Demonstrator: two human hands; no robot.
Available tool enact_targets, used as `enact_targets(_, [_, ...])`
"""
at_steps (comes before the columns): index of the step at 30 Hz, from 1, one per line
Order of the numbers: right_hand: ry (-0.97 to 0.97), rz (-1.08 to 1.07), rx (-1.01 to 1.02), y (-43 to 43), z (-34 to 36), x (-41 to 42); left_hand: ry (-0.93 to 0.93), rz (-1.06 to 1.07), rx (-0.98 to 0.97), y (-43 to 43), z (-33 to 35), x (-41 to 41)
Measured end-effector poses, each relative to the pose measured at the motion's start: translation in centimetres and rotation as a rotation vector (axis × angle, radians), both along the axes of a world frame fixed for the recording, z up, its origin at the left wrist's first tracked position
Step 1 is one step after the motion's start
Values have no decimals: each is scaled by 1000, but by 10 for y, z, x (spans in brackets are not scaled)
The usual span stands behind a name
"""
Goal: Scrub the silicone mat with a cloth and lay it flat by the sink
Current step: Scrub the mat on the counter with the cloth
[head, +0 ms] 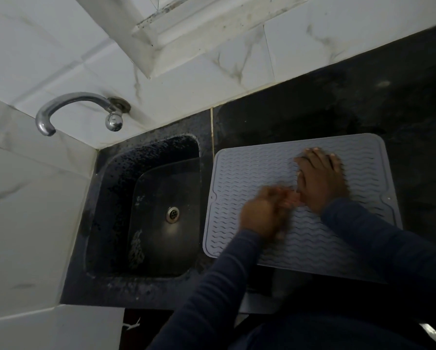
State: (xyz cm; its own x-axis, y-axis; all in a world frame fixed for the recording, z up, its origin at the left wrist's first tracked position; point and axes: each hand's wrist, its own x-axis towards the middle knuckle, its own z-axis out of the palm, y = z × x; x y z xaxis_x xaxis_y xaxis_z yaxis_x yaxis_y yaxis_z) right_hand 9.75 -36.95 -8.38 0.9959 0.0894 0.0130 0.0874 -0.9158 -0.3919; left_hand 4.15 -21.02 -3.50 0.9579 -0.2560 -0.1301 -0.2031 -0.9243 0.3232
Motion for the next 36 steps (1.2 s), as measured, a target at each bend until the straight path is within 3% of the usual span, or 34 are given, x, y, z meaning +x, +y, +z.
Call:
enact_targets(4, [2, 1, 22, -2, 1, 0, -8, -30, -5, -12, -6, -4])
enact_targets(10, [-10, -6, 15, -1, 1, -2, 5, 453, 115, 117, -6, 19])
enact_targets(13, [-8, -2, 3, 0, 1, -1, 8, 551, 137, 129, -2, 24])
enact_targets(19, [49, 17, -85, 3, 4, 0, -35, 168, -77, 10, -10, 3])
enact_targets(23, [59, 29, -65, 0, 6, 0, -52, 92, -107, -5, -6, 4])
enact_targets(31, [5, 17, 8, -1, 4, -2, -4, 571, 151, 137, -1, 30])
enact_targets(33, [0, 15, 8, 0, 4, -2, -62, 575, 92, 117, 8, 32])
enact_targets(36, [32, 2, 11, 1, 6, -1, -95, 306, -109, 52, 6, 24])
